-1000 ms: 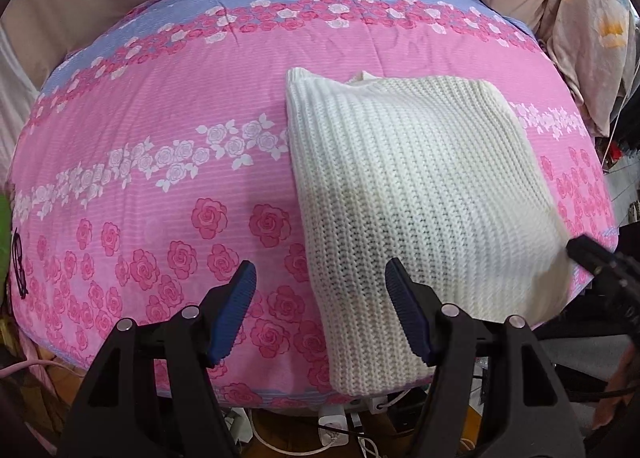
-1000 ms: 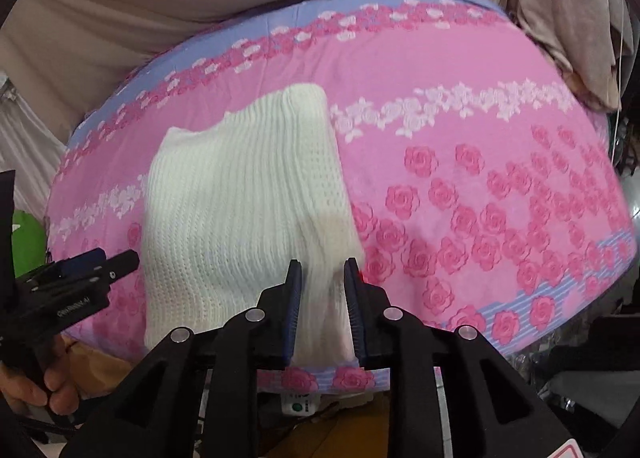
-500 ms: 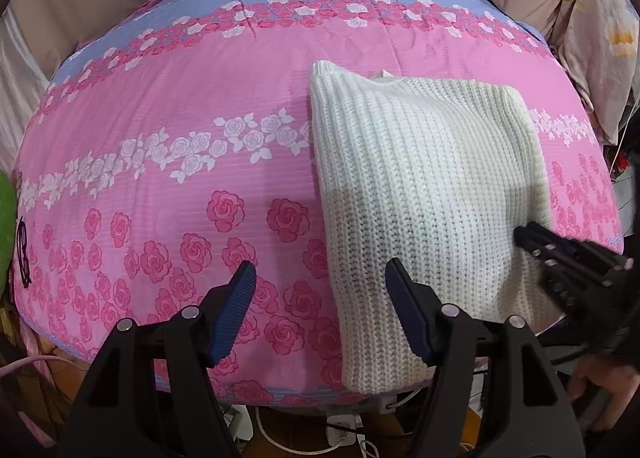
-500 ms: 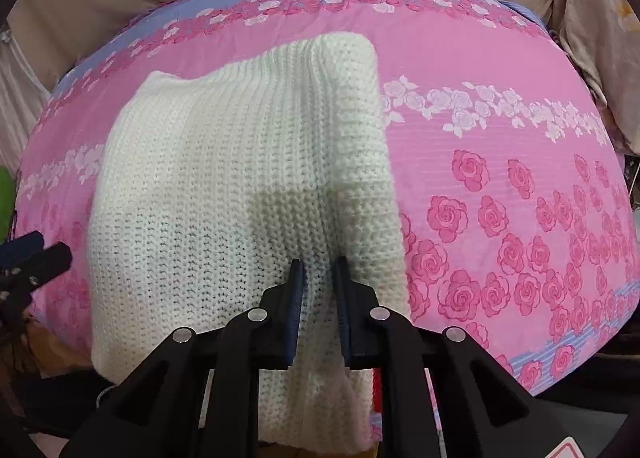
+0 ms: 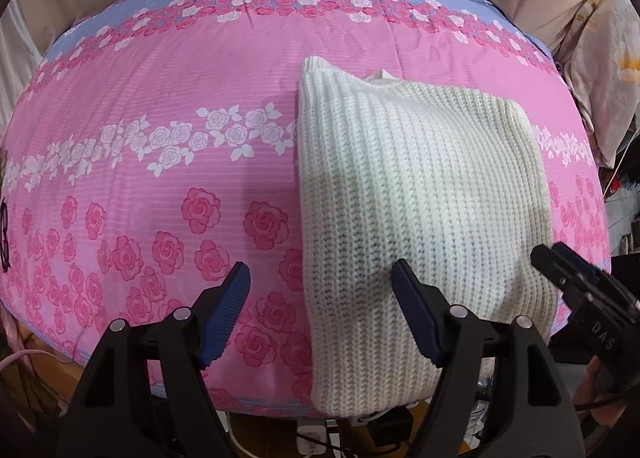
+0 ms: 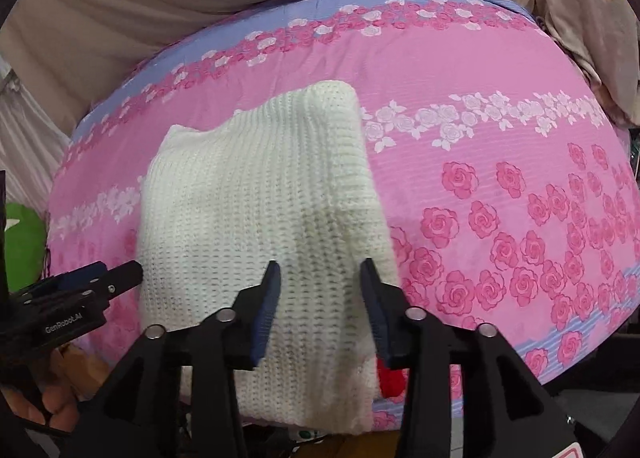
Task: Fold small clothes
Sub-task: 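Grasp the folded sweater edge with both grippers and lift it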
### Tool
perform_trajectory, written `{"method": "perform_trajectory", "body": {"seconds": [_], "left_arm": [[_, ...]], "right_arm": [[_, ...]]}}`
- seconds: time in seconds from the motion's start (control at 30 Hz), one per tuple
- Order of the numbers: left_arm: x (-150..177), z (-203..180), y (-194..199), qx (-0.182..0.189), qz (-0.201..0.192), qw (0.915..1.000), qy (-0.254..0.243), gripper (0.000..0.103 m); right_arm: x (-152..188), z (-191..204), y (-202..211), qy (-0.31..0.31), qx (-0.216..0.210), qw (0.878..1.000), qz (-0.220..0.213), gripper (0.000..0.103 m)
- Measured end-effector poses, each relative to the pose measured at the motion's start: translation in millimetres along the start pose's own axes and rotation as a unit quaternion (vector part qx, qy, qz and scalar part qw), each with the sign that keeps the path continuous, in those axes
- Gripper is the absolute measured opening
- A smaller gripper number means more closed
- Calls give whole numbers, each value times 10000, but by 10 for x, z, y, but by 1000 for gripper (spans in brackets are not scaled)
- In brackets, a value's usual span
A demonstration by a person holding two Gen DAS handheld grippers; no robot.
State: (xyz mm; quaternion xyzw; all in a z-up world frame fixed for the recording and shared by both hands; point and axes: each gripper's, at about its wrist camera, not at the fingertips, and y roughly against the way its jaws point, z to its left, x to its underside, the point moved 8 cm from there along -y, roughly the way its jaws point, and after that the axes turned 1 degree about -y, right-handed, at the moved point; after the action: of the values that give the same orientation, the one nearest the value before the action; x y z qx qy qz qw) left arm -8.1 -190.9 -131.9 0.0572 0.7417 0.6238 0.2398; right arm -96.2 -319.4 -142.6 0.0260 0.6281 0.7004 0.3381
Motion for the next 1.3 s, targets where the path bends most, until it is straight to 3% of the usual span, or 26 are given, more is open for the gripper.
{"method": "perform_trajectory", "body": {"seconds": [0.07,0.5,0.57,0.67,0.73,0.77,0.83,0.9,0.97,1.1,1.3], "left_arm": [[-35,-49,-26,113,-5,9999,73,74],[-178,-225,-527,264,158,9993,210,97],[-197,-228,-583,411,195,9985,313,98],[-204,-276,-657,911,401,9936,541,98],[-203,-272,-687,1123,527,9899,691,95],[-204,-272,-684,1214,583,9882,722,90],[-213,-280,-627,1315,618,9870,681,78],[-214,-288,-537,1380,638,9867,575,58],[-223,-335,-411,1446,608,9865,476,50],[-281,-525,-56,1622,415,9858,157,46],[-302,-974,441,1784,117,9827,-483,46]], "right_arm": [[10,-137,-100,-108,232,9996,156,57],[56,-228,-628,-1048,-898,9873,792,76],[60,-236,-687,-1225,-1114,9826,843,82],[42,-204,-701,-1171,-1130,9832,822,82],[25,-173,-704,-1119,-1107,9842,812,75],[17,-138,-708,-1113,-1195,9831,824,63],[5,-76,-694,-1217,-1442,9783,851,52],[-11,-31,-669,-1236,-1512,9771,844,44],[-42,-15,-584,-1248,-1589,9765,752,39],[-99,-56,-260,-1352,-1823,9728,454,37],[-62,-232,274,-1546,-1784,9717,10,37]]}}
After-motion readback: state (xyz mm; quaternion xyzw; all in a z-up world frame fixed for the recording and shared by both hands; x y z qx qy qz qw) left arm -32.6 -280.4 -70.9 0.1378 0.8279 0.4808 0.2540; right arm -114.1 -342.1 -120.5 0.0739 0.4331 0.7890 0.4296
